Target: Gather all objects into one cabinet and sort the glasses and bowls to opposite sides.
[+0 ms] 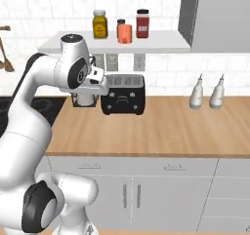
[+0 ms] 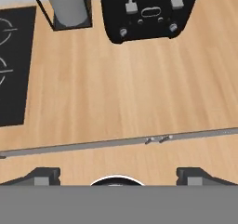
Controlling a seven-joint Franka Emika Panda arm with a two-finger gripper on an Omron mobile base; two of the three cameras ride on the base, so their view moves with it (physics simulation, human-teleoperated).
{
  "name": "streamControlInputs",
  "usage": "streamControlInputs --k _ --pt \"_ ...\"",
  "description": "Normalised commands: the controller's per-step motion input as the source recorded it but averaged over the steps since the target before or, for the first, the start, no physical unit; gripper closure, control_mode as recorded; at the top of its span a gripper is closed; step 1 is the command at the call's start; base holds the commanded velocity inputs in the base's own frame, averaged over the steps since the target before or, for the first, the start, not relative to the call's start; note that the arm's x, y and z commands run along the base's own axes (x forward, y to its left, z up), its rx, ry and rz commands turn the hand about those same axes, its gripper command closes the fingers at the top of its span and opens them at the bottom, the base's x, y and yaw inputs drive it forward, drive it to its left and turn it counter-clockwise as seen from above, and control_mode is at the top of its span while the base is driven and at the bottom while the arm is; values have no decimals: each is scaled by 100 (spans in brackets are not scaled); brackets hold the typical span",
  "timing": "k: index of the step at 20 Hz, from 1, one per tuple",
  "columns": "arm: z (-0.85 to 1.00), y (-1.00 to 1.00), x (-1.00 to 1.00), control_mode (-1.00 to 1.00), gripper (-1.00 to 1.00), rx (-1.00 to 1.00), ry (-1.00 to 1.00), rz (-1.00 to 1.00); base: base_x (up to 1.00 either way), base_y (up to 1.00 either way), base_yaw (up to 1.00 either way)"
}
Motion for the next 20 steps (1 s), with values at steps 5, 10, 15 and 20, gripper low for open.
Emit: streamControlInputs --k 5,10,15,20 --pt "0 0 0 100 -100 0 0 0 32 -95 26" --pt "0 0 0 100 -100 0 0 0 35 -53 15" --pt "0 0 0 100 -100 0 0 0 17 7 1" --pt "0 0 0 100 -100 0 0 0 74 38 6"
